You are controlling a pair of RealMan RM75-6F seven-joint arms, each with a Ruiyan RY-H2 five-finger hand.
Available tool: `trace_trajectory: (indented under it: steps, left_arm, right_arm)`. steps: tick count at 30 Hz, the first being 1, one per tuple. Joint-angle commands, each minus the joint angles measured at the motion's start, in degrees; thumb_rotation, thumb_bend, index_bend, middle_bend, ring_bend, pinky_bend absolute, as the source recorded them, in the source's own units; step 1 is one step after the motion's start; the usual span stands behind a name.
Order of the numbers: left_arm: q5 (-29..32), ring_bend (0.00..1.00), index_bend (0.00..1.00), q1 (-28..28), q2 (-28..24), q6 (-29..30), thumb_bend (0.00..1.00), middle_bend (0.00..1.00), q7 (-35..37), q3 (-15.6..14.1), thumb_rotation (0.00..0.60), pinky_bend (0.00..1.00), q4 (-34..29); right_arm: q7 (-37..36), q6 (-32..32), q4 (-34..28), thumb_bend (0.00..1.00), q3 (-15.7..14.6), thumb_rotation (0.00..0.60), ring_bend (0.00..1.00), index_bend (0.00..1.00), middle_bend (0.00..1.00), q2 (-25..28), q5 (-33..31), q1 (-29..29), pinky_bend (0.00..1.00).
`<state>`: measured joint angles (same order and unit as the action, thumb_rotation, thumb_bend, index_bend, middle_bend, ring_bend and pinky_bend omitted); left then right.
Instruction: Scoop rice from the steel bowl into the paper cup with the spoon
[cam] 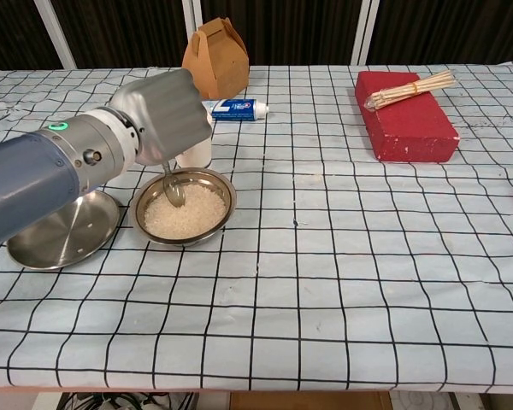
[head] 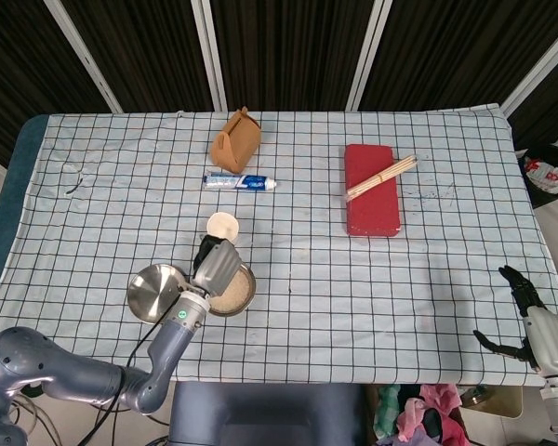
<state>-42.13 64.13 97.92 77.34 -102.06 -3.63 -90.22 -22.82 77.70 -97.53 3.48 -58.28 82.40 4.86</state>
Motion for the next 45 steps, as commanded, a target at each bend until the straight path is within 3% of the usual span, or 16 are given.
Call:
trace_trajectory:
  steps: [1,13,29,45]
  left_arm:
    - [0.2,0.99,0.71,-0.3,0.3,0.0,0.44,1.0,0.0,0.0,0.6,1.0,-0.2]
    - [0.6,0.99,0.73,-1.0,3.3,0.3,0.45,1.0,-1.8,-0.6,0.6,1.0,0.0]
    - [-2.1,0.99,0.73,-0.6,-1.9,0.3,0.45,1.0,-4.0,-1.9,0.6,1.0,-1.7]
    - [-4.2,0.99,0.73,0.1,-0.1,-3.0,0.45,1.0,-5.7,-3.2,0.6,1.0,0.5]
  right_arm:
    - [0.1,0.0,0.0,0.16,0.0,0.6,0.0,0.0,0.0,0.0,0.1,0.0,0.18]
    - [-0.2,0.0,0.0,0.16,0.0,0.6,0.0,0.0,0.0,0.0,0.0,0.0,0.18]
    - [-0.2,-0.2,-0.2,0.16,-0.1,0.6,0.0,0.0,0.0,0.0,0.1,0.0,0.18]
    - [-0.5,-0.2,-0.2,0.16,0.0,0.6,0.0,0.0,0.0,0.1,0.0,0.0,0.18]
